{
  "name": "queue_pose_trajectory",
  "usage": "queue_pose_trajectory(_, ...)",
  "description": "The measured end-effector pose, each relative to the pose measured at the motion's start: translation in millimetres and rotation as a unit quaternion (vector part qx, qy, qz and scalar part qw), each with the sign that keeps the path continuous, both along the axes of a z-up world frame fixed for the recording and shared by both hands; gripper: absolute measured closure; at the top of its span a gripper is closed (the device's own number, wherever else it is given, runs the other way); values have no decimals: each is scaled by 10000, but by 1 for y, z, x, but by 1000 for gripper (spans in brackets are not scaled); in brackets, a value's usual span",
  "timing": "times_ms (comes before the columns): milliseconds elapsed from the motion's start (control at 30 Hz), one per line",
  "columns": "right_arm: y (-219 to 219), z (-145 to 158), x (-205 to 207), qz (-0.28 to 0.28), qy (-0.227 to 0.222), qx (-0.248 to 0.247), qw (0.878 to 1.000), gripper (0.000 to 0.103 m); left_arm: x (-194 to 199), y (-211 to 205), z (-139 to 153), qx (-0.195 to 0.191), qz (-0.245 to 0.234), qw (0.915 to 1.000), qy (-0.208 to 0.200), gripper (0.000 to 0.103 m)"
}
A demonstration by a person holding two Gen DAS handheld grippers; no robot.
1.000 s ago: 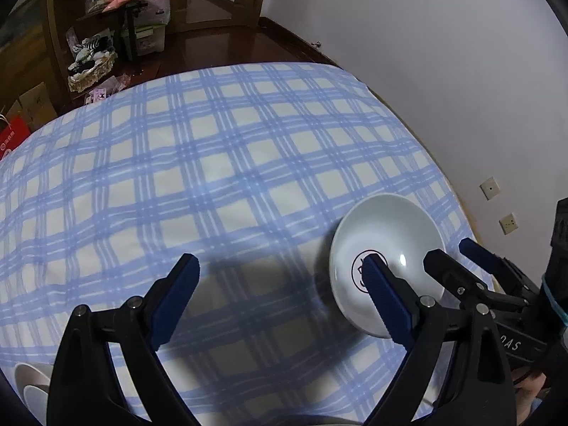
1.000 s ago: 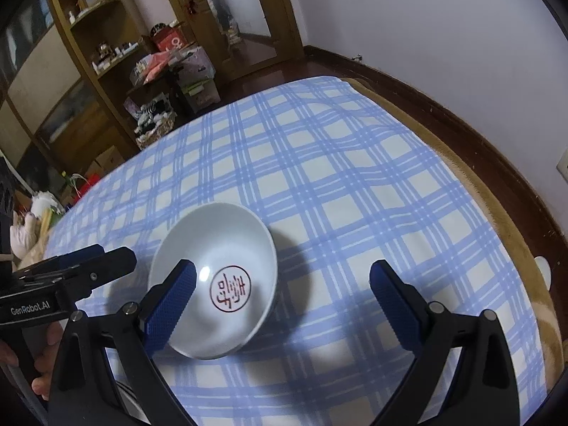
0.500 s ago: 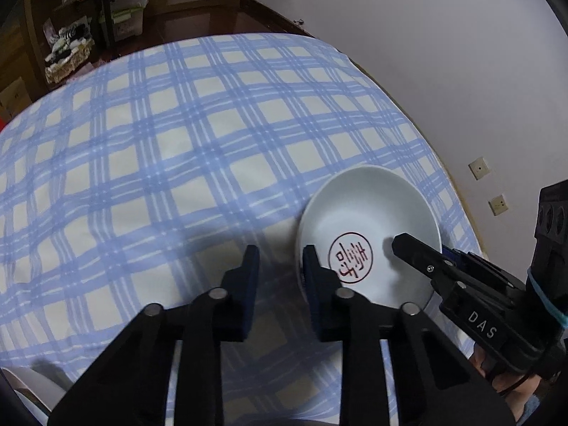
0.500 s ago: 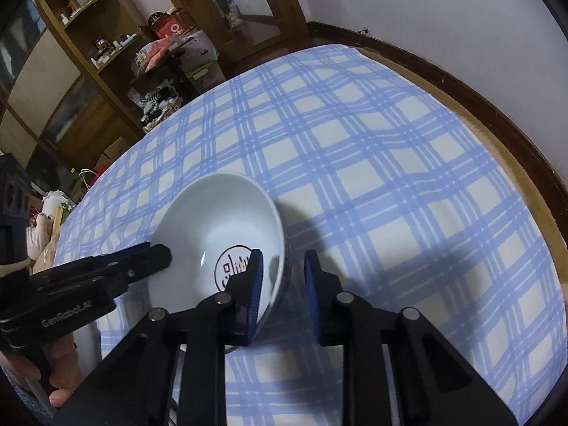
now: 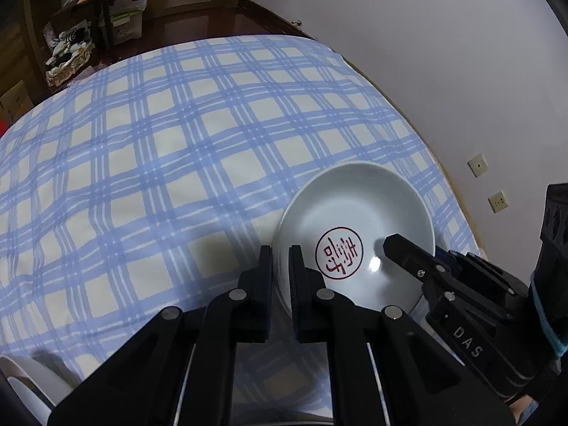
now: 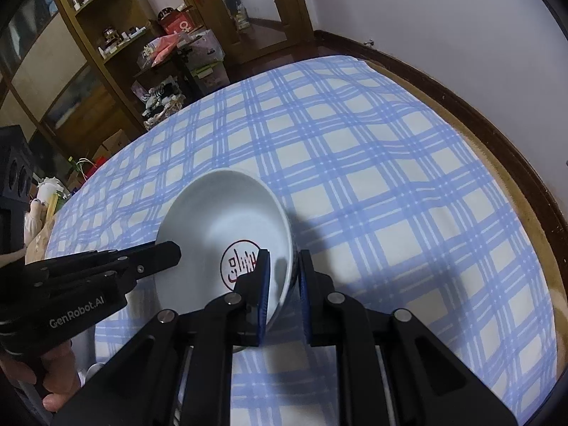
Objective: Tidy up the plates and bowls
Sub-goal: 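Close both grippers on opposite rims of the seal-logo bowl, then lift the seal-logo bowl with both grippers and carry it over the nested bowls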
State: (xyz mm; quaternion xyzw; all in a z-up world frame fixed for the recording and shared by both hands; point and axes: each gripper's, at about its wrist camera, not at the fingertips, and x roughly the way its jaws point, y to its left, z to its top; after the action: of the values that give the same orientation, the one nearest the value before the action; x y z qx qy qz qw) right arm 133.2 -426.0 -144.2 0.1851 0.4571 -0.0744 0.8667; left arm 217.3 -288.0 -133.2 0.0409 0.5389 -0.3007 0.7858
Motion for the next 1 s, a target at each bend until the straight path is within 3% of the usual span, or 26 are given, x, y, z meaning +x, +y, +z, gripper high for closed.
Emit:
queue_pose_trajectory(167, 6, 5, -8, -13, -47, 195, 9998, 87, -9, 10, 15, -20, 36, 10000, -81, 94)
queue_pose_trajectory(533, 47, 50, -25, 235, -377, -17, 9990, 87, -35, 54, 55, 16, 210, 9994, -280, 94)
queue_pose_trajectory(1000, 128, 90, -40, 743, -575, 107, 9955, 87, -60, 144, 110, -35, 653, 9972, -374, 94)
